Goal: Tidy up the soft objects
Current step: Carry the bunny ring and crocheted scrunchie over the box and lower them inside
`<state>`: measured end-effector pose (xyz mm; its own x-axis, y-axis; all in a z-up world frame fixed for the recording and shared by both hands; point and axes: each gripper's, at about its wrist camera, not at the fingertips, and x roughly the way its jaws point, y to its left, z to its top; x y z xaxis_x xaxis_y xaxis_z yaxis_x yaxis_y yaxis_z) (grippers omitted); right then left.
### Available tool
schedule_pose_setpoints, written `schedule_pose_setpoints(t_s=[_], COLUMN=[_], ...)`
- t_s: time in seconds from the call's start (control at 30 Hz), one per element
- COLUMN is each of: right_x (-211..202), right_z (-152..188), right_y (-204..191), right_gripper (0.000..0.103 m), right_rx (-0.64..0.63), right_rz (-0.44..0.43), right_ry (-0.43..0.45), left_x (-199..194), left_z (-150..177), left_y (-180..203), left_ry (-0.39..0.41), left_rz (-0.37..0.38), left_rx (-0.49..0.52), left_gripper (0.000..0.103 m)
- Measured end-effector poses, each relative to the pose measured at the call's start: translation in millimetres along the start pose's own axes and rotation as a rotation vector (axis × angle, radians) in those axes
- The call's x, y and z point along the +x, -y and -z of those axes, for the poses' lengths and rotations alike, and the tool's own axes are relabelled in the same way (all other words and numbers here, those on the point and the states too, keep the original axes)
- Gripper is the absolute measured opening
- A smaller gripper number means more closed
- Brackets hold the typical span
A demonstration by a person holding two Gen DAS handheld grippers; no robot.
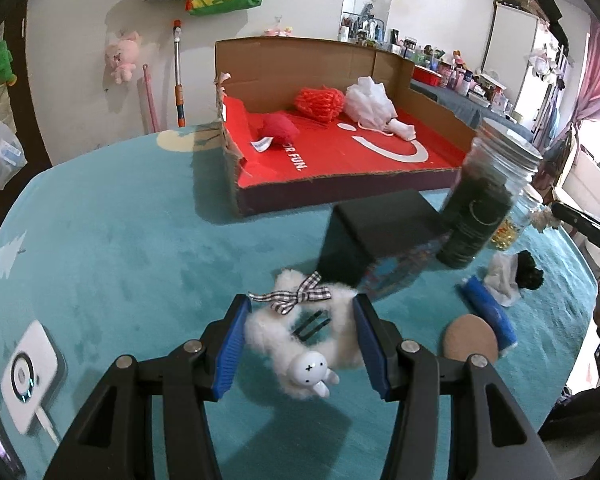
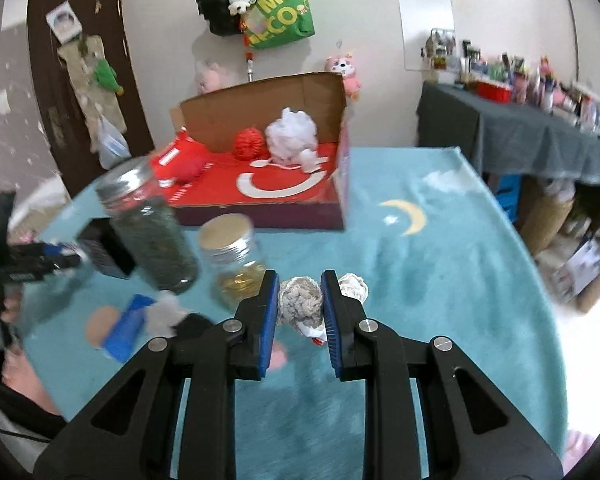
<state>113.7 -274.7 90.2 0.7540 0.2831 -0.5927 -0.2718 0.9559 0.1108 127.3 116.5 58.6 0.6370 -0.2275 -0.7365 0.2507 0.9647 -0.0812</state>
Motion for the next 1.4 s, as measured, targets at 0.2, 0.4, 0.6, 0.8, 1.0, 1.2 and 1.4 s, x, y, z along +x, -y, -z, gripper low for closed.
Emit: schedule_pose_setpoints(t_s=[0.2,0.4,0.6,0.8,1.0,1.2,1.4], right_x=[20,35,39,40,39,37,46], right_z=[-12,-29,-43,-55,-67,-84,-114], right_y=[3,-2,-13,-21,-32,-47,-62], right_gripper=[0.021,0.021,0.021,0.021,0.021,0.021,0.021], right_rx=[-0.091,-0.161,-0.218,-0.264,-0.319,-0.372,-0.388], right_rz=[0.049,0.067,0.085,0.101,0.100,0.080,0.003], right_ry=[-0.018,-0.019,-0.002,0.008,0.018,0.049,0.068], left_x=[10,16,17,16,9,6,23], left_z=[-13,-27,-38,-50,-66,-90,-125], left_y=[-14,-23,-24,-20,-18,-11,8], left_ry=[0.005,0.002,0.000,0.003,0.013,0.021,-0.010], left_rz=[0.039,0.057,0.066,0.057,0.066,0.078,0.132], left_rx=[0.020,0.034,0.059,0.093,0.101,0.108,0.107], left_gripper=[0.055,0.055,0.055,0.055,0.055,0.055,0.055])
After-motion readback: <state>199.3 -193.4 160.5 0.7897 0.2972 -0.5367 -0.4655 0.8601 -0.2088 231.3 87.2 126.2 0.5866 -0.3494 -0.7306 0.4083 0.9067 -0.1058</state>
